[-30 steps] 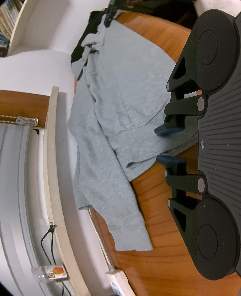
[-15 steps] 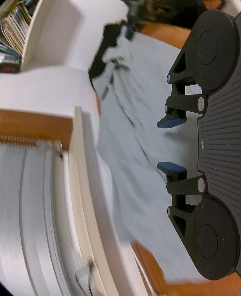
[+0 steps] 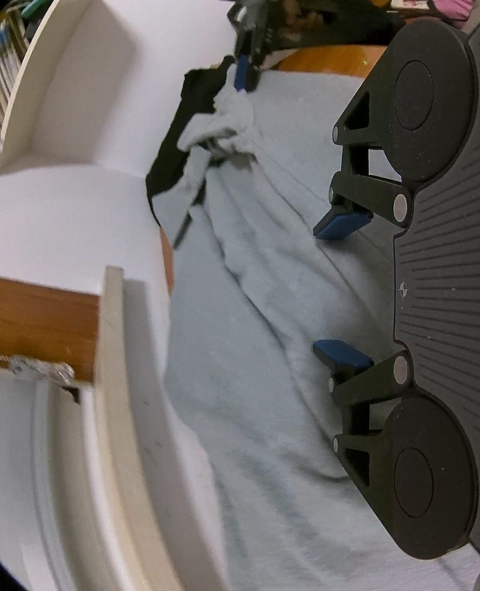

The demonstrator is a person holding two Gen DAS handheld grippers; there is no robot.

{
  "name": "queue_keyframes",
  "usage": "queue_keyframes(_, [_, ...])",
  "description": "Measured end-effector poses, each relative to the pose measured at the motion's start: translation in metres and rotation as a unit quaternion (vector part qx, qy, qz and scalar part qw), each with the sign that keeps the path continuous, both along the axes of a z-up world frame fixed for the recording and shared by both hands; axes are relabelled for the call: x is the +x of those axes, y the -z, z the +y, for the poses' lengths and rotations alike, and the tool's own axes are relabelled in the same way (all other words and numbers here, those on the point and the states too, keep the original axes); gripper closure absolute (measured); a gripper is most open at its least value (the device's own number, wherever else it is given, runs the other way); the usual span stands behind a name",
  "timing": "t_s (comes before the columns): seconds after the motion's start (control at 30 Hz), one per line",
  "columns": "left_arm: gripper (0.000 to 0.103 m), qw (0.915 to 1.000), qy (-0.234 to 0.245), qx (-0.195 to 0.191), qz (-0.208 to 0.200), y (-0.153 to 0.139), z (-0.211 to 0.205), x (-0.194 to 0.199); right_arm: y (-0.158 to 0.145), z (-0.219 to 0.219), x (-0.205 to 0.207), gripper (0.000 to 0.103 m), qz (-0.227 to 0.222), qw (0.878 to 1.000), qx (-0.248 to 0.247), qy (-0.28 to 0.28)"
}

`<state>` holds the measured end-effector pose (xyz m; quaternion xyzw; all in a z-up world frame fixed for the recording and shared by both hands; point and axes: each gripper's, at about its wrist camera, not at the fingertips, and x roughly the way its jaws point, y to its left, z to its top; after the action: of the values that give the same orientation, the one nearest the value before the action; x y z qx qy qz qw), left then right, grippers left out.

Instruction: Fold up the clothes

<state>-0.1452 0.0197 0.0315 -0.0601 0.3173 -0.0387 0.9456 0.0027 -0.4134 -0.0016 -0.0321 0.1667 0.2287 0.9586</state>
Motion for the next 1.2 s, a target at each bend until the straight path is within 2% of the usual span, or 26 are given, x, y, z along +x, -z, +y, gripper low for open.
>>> queue_keyframes(0.13, [0.031, 1.0000, -0.003, 0.000, -0.003, 0.001, -0.002, -0.005, -0.032, 0.008, 0.008, 0.064, -0.011, 1.000, 0.000, -0.007])
queue_keyframes(0.3, [0.028, 0.9999, -0.008, 0.005, -0.002, 0.000, -0.007, -0.007, -0.059, 0.060, 0.041, 0.065, -0.002, 0.998, -0.040, -0.044])
queue_keyframes(0.43, [0.028, 0.9997, -0.023, 0.006, -0.002, 0.001, -0.006, -0.006, -0.059, 0.107, 0.076, 0.065, 0.042, 0.993, -0.069, -0.082])
queue_keyframes(0.53, [0.027, 0.9996, -0.028, 0.006, -0.003, 0.001, -0.005, -0.006, -0.051, 0.131, 0.096, 0.066, 0.071, 0.987, -0.112, -0.089])
queue_keyframes(0.8, [0.026, 0.9995, -0.031, 0.008, -0.003, 0.001, -0.004, -0.005, -0.046, 0.157, 0.116, 0.066, 0.082, 0.972, -0.208, -0.068])
queue_keyframes(0.83, [0.026, 0.9995, -0.030, 0.007, -0.003, 0.001, -0.004, -0.005, -0.046, 0.156, 0.119, 0.066, 0.085, 0.973, -0.205, -0.065])
queue_keyframes(0.87, [0.025, 0.9995, -0.030, 0.007, -0.003, 0.001, -0.004, -0.005, -0.047, 0.155, 0.121, 0.072, 0.089, 0.973, -0.202, -0.063])
queue_keyframes(0.9, [0.025, 0.9995, -0.030, 0.008, -0.003, 0.001, -0.004, -0.005, -0.048, 0.155, 0.124, 0.082, 0.092, 0.974, -0.199, -0.061])
queue_keyframes(0.97, [0.025, 0.9995, -0.030, 0.009, -0.003, 0.001, -0.004, -0.005, -0.055, 0.148, 0.127, 0.092, 0.095, 0.978, -0.173, -0.061])
queue_keyframes(1.07, [0.025, 0.9995, -0.030, 0.009, -0.003, 0.001, -0.004, -0.005, -0.070, 0.137, 0.128, 0.094, 0.085, 0.987, -0.128, -0.048])
queue_keyframes(1.2, [0.025, 0.9993, -0.035, 0.013, -0.006, 0.000, -0.004, -0.005, -0.090, 0.126, 0.129, 0.095, 0.078, 0.993, -0.082, -0.046])
